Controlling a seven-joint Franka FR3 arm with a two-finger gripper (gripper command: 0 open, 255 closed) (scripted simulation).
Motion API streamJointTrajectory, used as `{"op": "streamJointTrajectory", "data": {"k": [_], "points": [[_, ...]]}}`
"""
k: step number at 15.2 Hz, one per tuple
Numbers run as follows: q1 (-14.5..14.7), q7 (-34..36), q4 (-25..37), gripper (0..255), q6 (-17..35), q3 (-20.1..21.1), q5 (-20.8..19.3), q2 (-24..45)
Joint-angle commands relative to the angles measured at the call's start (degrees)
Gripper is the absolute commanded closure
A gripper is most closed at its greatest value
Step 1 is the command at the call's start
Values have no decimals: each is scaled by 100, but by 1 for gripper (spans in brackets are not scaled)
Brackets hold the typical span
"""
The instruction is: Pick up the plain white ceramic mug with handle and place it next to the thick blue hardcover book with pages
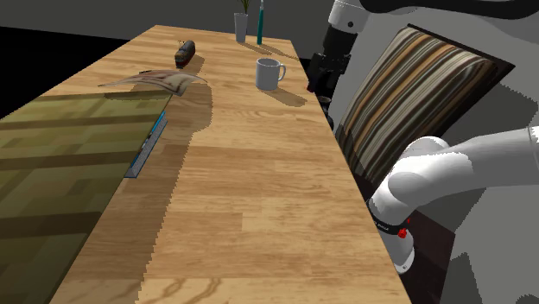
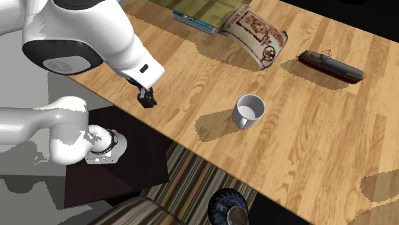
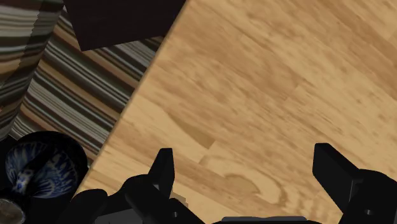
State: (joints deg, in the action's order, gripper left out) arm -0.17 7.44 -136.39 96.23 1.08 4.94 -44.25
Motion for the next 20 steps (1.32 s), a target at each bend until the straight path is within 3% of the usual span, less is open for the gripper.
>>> {"op": "streamJointTrajectory", "data": {"k": [1,11,20], "points": [[0,0,0,0,0,0,0,0],[-123,-216,1595,0,661,-108,-261,2351],[-200,-337,3683,0,612,-184,-441,4463]]}}
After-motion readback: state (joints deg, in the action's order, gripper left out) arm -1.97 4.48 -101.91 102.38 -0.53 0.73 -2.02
